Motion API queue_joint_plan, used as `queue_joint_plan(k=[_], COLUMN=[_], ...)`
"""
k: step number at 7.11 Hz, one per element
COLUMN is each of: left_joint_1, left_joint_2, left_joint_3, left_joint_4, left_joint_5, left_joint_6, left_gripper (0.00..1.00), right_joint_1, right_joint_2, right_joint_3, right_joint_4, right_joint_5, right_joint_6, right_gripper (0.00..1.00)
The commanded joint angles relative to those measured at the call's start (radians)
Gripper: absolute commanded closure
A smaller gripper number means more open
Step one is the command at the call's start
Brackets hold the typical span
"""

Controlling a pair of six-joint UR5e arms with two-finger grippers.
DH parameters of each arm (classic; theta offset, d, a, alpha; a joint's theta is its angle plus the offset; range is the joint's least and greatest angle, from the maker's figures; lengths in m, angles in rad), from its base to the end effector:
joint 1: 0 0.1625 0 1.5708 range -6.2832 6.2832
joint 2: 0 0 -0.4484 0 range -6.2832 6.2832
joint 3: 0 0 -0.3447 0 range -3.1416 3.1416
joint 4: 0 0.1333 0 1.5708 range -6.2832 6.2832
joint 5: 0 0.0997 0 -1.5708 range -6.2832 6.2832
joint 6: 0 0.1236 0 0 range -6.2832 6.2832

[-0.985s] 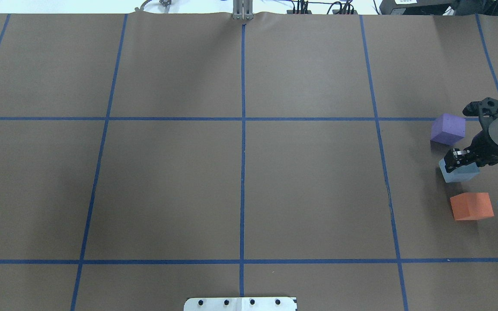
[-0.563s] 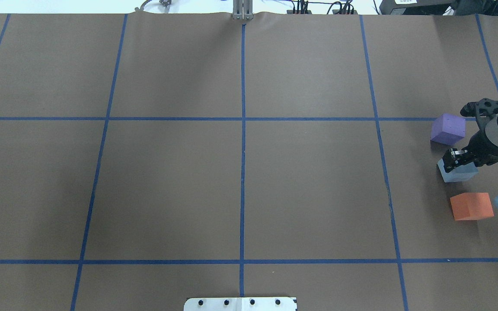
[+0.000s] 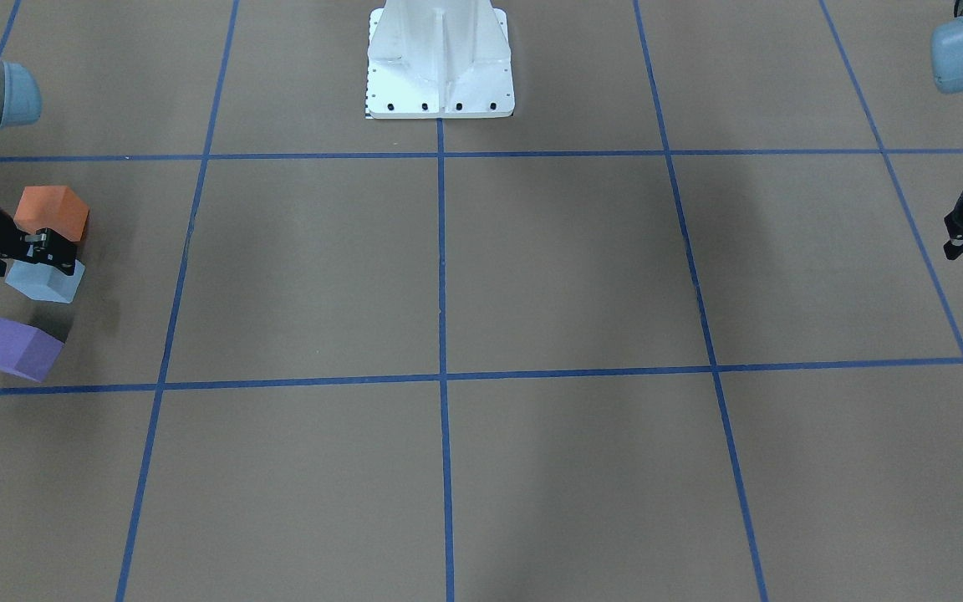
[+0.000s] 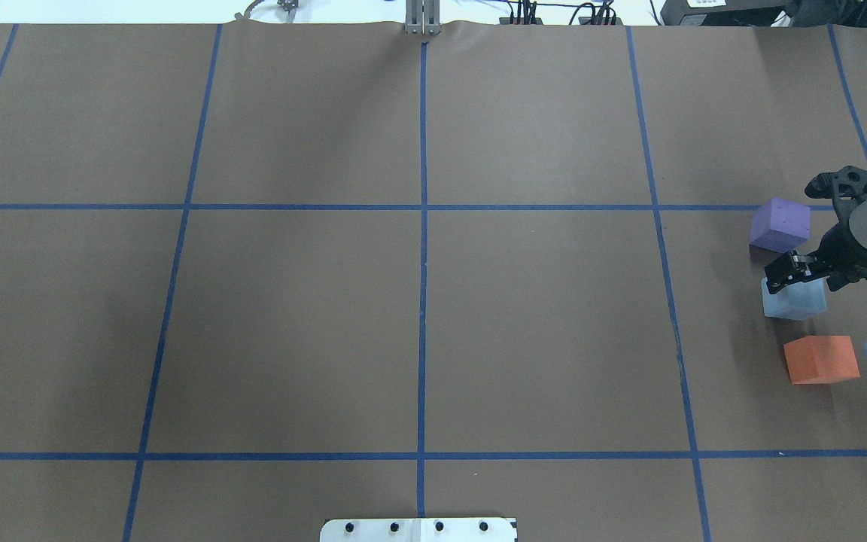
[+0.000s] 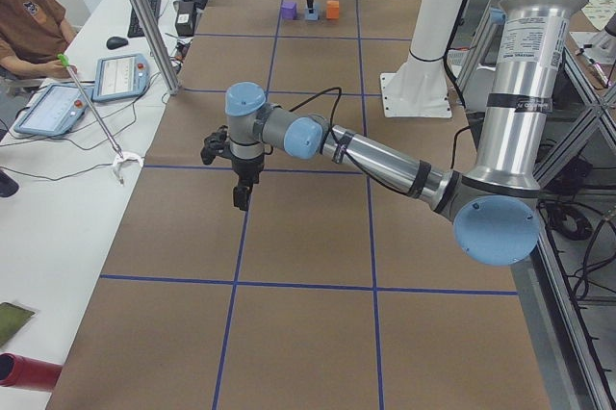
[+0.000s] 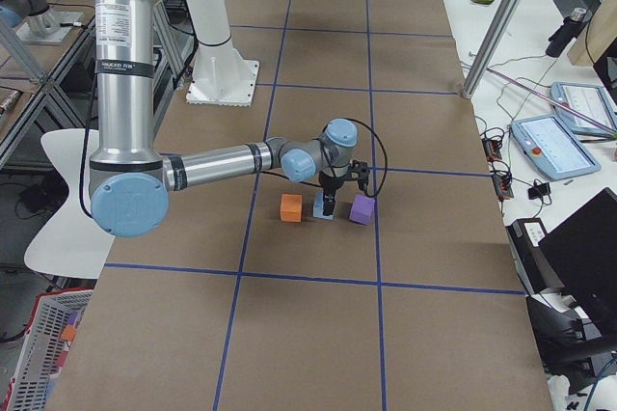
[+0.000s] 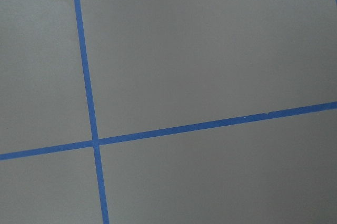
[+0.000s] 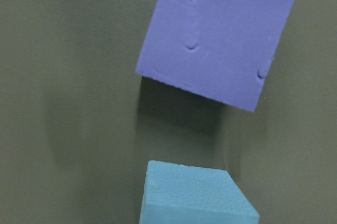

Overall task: Place blue block between orange and purple blocks
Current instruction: 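Open the right gripper and lift it away from the cubes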

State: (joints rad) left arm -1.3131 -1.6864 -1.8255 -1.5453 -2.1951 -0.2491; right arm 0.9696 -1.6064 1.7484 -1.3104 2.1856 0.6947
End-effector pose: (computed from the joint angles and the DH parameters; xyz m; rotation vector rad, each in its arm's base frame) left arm 0.0686 -0.4998 0.5438 0.1679 0.6819 0.1159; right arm -0.2071 -0.4116 0.6157 -0.0553 -0.7182 -0.0343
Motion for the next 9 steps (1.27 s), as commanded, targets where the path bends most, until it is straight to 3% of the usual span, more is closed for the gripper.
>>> queue_joint_plan(k=[1,3,5,7,9], left_joint_1=[0.0,-0.002,-0.017,-0.086,-0.179], left_joint_2=[0.001,0.002,0.016,0.031,0.115], left_joint_3=[0.002,0.005,0.006,0.041,0.089], left_joint_4=[0.001,0.002,0.004,0.013,-0.001], left_joint_5=[0.0,0.002,0.0,-0.009,-0.014], left_joint_6=[0.002,0.002,0.046,0.209,0.455], left_gripper=[0.0,0.0,0.0,0.0,0.0], right_joint_1=[0.1,0.243,0.473,0.64,0.687], right_joint_2=[-0.042,-0.119,-0.161,-0.152,-0.148], right_joint_3=[0.125,0.207,0.108,0.016,0.022], right_joint_4=[-0.021,-0.024,-0.056,-0.206,-0.297], right_joint_5=[0.029,0.091,0.19,0.191,0.206], right_joint_6=[-0.017,-0.196,-0.565,-0.897,-0.951], right_gripper=[0.0,0.0,0.0,0.0,0.0])
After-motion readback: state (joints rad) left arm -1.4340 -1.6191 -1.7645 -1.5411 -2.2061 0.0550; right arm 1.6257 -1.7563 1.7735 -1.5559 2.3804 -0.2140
